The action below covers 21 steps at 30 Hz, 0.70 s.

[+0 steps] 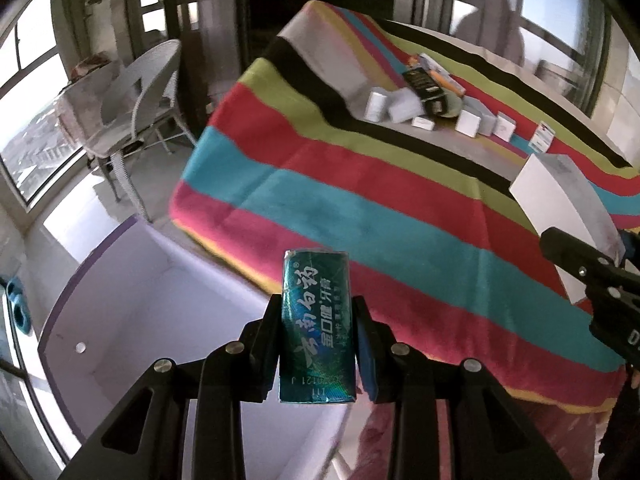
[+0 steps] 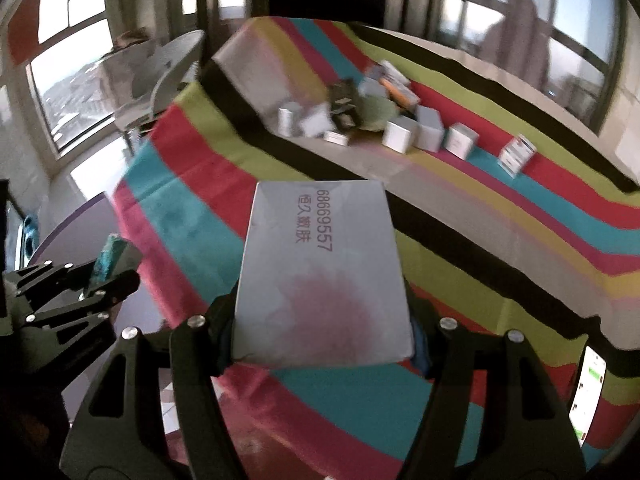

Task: Organize objects
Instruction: 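Carry both held items over the white purple-rimmed bin with both tools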

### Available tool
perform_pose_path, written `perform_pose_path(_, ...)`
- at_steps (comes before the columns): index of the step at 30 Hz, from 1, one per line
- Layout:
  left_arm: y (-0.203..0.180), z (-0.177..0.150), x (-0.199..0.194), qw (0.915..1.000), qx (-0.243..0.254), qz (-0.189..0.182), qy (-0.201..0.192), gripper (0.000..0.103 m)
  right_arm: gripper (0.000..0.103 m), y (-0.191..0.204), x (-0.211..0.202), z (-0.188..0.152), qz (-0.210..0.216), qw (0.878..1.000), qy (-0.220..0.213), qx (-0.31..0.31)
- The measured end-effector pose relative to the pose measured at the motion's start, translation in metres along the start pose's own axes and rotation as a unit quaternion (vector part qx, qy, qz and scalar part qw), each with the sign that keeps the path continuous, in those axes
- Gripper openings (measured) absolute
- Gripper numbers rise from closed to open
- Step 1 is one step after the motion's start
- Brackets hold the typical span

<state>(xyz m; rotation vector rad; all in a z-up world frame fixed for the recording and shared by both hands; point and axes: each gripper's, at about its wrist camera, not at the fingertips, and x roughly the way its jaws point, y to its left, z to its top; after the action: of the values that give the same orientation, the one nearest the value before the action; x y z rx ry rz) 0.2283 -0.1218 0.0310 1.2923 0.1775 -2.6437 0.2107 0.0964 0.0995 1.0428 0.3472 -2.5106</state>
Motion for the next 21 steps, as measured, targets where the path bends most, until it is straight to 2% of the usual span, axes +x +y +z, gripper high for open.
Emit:
perform_pose_path(10,0.060,-0.026,-0.011,0.9990,-0.036,0.026,-0.001,0.034,0.069,0.076,-0.012,-0.003,0.040,0.997,-0.005,-0.072)
perform_pose_path(21,0.115,-0.049,-0.011,0.9944,-0.081,0.067,0.005,0.034,0.069,0.139,-0.016,-0.020,0.093,0.984,0.010,-0.152)
